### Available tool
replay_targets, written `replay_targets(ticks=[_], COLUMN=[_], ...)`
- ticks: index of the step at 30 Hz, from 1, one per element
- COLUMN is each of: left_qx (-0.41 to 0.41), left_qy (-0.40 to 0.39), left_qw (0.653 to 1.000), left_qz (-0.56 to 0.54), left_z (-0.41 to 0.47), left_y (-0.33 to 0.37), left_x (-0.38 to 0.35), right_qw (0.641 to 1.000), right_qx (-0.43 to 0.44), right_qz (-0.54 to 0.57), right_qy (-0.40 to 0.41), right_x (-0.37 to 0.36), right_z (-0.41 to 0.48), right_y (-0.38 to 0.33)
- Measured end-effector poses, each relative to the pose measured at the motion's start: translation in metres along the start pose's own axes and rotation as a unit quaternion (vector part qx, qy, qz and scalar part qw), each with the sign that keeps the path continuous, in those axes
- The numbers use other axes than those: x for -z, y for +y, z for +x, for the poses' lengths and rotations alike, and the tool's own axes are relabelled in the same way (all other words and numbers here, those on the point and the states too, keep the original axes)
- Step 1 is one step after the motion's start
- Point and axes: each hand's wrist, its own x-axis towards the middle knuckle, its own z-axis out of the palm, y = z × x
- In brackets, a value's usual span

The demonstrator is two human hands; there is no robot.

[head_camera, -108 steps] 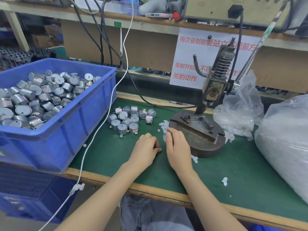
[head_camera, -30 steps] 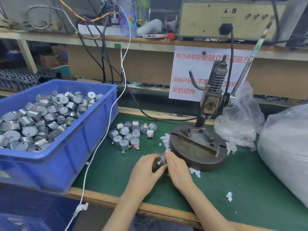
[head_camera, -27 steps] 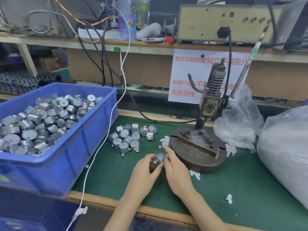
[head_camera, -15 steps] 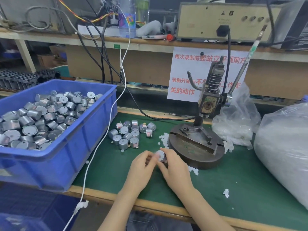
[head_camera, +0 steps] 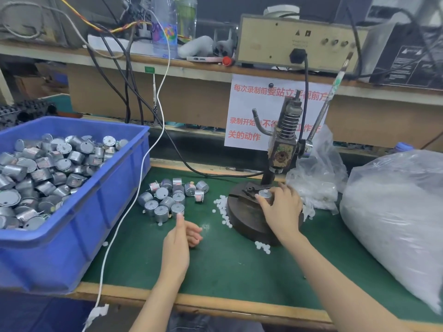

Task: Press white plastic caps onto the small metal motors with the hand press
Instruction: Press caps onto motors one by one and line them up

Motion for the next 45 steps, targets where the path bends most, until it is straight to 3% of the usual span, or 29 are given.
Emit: replay_targets(ticks=[4,9,12,16,19,21,24,28,32,34,37,41,43,45], left_qx=[-0.009,-0.006,-0.004,-0.008,-0.005,-0.002,-0.013,-0.013,-0.011,-0.016,-0.008,-0.020,-0.068,-0.152], left_qy=[0.003,0.001,0.000,-0.002,-0.002,-0.002,0.001,0.005,0.006,0.003,0.015,0.013,0.011,-0.022], left_qw=[1.000,1.000,1.000,1.000,1.000,1.000,0.999,0.999,0.994,0.972,0.904,0.868,0.846,0.813], left_qz=[0.001,-0.010,-0.014,-0.006,0.005,0.012,0.030,0.037,0.104,0.234,0.427,0.496,0.529,0.562], left_z=[0.000,0.000,0.000,0.000,0.002,0.003,0.001,0.001,0.003,0.002,-0.001,0.004,0.008,0.012], left_y=[0.000,0.001,0.002,-0.001,-0.002,-0.003,-0.003,-0.005,-0.005,-0.005,0.002,0.004,0.002,-0.002], left_x=[0.001,0.003,0.003,0.002,0.001,0.000,-0.002,-0.002,-0.002,-0.007,-0.022,-0.038,-0.041,-0.043], right_qw=[0.999,0.994,0.993,0.973,0.896,0.855,0.863,0.857,0.844,0.858,0.866,0.860,0.867,0.896], right_qx=[-0.012,-0.098,-0.103,-0.125,-0.205,-0.212,-0.143,-0.128,-0.069,-0.018,0.018,-0.001,-0.034,-0.096], right_qz=[-0.051,-0.032,-0.015,0.172,0.390,0.473,0.477,0.480,0.492,0.457,0.430,0.436,0.412,0.348], right_qy=[0.002,-0.030,-0.061,-0.095,-0.061,0.001,0.086,0.137,0.202,0.234,0.257,0.265,0.279,0.258], right_x=[-0.004,-0.001,0.001,0.028,0.072,0.099,0.130,0.154,0.148,0.136,0.129,0.125,0.109,0.083], right_z=[0.008,0.016,0.014,0.038,0.071,0.092,0.120,0.142,0.093,0.057,0.033,0.041,0.035,0.025], right_y=[0.005,0.010,0.010,0.014,0.009,-0.002,-0.041,-0.079,-0.071,-0.059,-0.054,-0.059,-0.049,-0.032])
